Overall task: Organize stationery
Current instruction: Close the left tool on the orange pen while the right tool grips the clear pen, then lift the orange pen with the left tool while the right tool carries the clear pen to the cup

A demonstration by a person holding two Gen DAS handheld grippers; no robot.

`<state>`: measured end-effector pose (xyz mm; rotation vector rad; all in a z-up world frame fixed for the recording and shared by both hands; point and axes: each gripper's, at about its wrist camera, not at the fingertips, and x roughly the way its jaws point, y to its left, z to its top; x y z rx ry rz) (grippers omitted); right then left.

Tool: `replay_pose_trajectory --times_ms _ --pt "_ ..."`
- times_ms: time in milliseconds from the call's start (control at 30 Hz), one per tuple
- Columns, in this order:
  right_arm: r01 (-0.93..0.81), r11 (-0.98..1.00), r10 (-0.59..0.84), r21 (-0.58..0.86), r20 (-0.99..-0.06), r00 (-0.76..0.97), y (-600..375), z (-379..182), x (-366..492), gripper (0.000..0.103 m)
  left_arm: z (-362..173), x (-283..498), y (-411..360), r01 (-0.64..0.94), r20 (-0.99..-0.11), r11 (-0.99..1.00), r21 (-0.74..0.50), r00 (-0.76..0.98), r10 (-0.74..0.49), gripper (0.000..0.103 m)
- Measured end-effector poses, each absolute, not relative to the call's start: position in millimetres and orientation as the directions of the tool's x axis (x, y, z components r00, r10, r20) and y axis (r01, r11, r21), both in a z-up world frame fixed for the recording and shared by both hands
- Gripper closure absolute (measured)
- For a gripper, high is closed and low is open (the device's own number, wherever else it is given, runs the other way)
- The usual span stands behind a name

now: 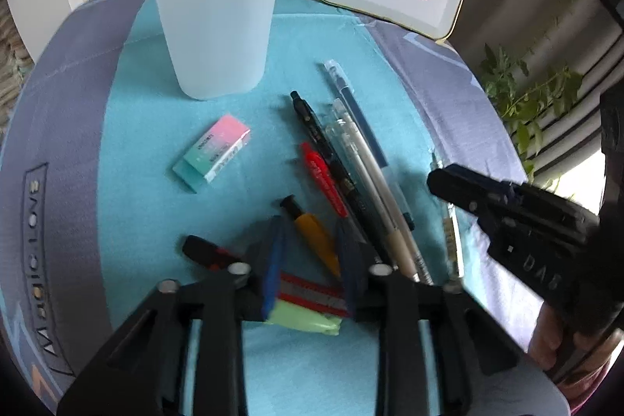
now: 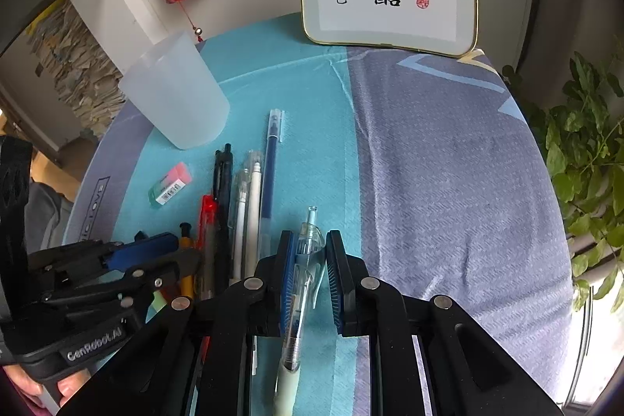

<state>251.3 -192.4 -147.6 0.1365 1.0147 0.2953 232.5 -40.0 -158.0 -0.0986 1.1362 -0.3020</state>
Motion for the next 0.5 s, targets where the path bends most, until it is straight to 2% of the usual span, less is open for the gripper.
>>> replay_pose_trajectory --times_ms 133,500 --pt "-0.177 0.948 0.319 0.266 -0.809 0.493 -195 -147 250 0.086 -159 240 -40 0.182 -0.870 0.948 -0.262 0.381 -0.314 0.095" --pt "-0.214 0.937 0.349 0.276 -0.750 0.561 -197 -108 228 0.086 -102 207 -33 0.250 -0.784 0.945 -0.209 0.535 -0.315 0.095"
